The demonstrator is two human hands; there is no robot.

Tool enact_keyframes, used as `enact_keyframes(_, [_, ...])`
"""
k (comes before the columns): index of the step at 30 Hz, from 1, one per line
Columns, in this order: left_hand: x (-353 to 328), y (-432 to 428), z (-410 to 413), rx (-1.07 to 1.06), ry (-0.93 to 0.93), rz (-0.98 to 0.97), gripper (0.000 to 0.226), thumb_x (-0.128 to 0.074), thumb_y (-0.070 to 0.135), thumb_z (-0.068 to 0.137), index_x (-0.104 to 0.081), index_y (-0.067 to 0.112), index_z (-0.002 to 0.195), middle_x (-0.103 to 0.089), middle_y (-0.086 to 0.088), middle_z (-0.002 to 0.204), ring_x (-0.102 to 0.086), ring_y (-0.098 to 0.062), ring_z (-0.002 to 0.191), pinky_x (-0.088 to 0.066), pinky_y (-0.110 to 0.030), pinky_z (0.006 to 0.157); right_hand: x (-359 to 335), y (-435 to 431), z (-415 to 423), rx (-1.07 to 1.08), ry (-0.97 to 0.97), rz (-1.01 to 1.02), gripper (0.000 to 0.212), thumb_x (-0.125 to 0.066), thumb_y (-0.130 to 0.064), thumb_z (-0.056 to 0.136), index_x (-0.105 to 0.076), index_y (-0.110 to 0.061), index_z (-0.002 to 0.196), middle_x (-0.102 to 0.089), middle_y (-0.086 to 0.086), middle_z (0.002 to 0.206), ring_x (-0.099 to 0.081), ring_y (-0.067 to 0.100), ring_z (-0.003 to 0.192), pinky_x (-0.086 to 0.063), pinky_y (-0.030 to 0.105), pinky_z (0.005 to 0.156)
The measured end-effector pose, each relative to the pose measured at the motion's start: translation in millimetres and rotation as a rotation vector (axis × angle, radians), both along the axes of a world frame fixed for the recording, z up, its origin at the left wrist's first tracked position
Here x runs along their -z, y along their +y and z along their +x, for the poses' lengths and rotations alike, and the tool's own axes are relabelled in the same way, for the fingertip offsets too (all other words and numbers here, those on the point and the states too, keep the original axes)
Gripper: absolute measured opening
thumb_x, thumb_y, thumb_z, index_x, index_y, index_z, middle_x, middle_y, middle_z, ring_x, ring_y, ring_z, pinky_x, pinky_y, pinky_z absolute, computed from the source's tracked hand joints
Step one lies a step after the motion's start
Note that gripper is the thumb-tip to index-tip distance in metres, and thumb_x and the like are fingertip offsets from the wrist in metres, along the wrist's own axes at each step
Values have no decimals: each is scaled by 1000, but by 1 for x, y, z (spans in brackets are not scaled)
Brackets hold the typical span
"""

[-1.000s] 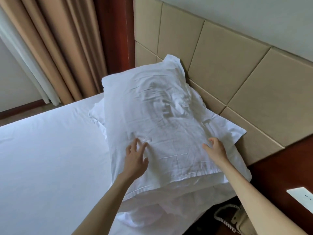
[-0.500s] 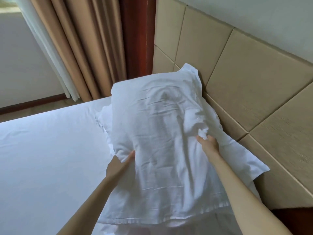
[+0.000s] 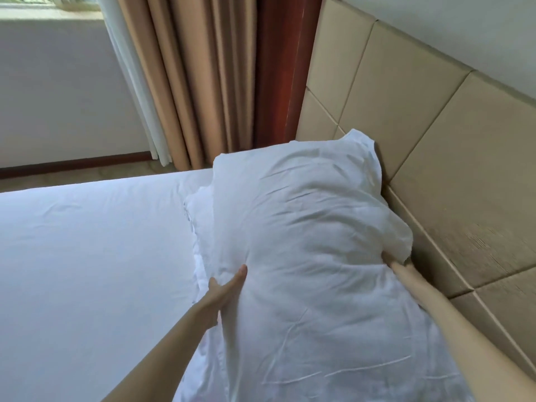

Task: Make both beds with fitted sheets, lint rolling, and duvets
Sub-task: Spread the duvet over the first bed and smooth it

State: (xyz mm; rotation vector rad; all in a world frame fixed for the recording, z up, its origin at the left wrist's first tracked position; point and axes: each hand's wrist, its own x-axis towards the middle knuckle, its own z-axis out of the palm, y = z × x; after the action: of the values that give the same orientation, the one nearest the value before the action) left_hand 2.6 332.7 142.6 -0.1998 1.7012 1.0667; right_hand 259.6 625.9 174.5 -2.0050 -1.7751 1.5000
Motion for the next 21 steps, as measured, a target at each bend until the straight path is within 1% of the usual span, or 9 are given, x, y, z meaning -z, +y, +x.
enact_keyframes(3, [13,10,3,-119,-15,20,103,-84,61,54,-46,8,134,-59,-3,128,-58,-21,109,-45,-33,97,11,-10,-9,-66,-153,76,79,-50,-64,86,-29,-14,144,-49,14,136,-51,36,117,-44,46,96])
enact_keyframes(6, [10,13,19,-215,-33,108,55,-77,36,76,-58,3,116,-68,-4,96,-63,-19,87,-48,-31,82,12,-22,-17,-163,-283,231,57,-39,-55,94,-42,-11,131,-58,15,119,-57,35,103,-45,41,84])
enact_keyframes(8, [6,13,27,-276,7,151,31,-69,25,86,-59,6,108,-66,-1,87,-62,-16,79,-47,-30,79,12,-27,-15,-175,-306,344,48,-38,-47,97,-51,-8,122,-59,16,113,-57,35,98,-46,42,82])
enact_keyframes(9, [4,11,30,-306,47,158,29,-68,22,87,-59,6,110,-66,-2,92,-62,-19,84,-47,-31,81,11,-32,-15,-169,-321,396,43,-38,-41,98,-54,-6,119,-57,18,116,-56,36,101,-46,42,84])
enact_keyframes(11, [3,5,31,-356,109,160,37,-67,21,88,-56,0,117,-65,-7,107,-62,-25,101,-48,-33,91,4,-44,-17,-173,-345,468,32,-39,-27,99,-56,-3,111,-55,20,121,-53,38,107,-41,39,80])
enact_keyframes(14, [3,-12,27,-338,201,166,41,-62,20,91,-55,2,126,-65,-11,116,-61,-26,107,-47,-40,99,-16,-72,-27,-217,-292,446,23,-36,-24,99,-52,-9,90,-59,18,109,-54,35,98,-35,36,72])
enact_keyframes(16, [3,-29,19,-294,249,183,33,-59,23,92,-59,7,120,-66,-9,115,-63,-25,104,-48,-43,98,-32,-92,-36,-219,-200,436,27,-36,-25,99,-49,-12,79,-59,14,93,-52,31,85,-36,35,71])
enact_keyframes(18, [-3,-51,6,-270,280,206,21,-56,25,93,-62,10,106,-67,-8,110,-64,-24,99,-50,-42,94,-49,-118,-46,-198,-104,464,31,-39,-25,99,-49,-15,72,-54,8,78,-49,28,75,-36,35,69])
enact_keyframes(21, [-20,-90,-15,-252,334,257,16,-54,25,94,-63,12,97,-68,-4,102,-65,-21,95,-52,-38,88,-61,-166,-60,-158,-20,542,33,-44,-24,99,-51,-7,71,-51,9,69,-47,28,67,-34,35,64])
